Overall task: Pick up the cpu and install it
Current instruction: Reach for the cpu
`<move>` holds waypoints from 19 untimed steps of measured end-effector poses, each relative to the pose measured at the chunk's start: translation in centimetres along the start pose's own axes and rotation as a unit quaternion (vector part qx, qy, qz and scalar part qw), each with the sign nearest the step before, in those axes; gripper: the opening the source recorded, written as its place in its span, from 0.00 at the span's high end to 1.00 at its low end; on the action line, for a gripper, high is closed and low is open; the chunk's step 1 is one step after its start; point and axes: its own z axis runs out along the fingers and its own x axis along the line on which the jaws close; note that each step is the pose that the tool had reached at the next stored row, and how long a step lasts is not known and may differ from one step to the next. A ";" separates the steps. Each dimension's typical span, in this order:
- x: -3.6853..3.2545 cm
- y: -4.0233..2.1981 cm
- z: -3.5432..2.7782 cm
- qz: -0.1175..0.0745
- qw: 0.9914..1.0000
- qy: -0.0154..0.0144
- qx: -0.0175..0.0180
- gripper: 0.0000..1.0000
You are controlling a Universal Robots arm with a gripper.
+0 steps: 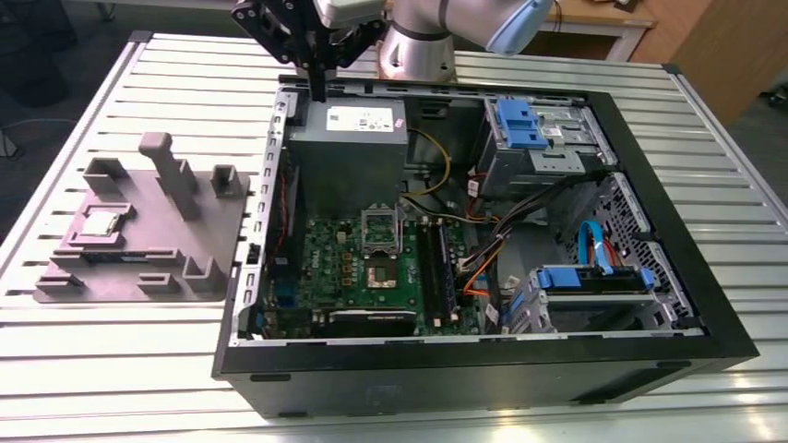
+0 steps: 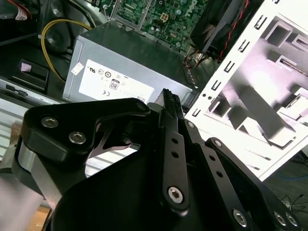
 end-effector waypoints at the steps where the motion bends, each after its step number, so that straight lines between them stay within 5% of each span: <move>1: 0.07 -0.01 -0.01 0.000 1.000 0.000 0.000 0.90; 19: 1.46 -0.11 -0.03 0.000 1.000 0.000 0.000 0.90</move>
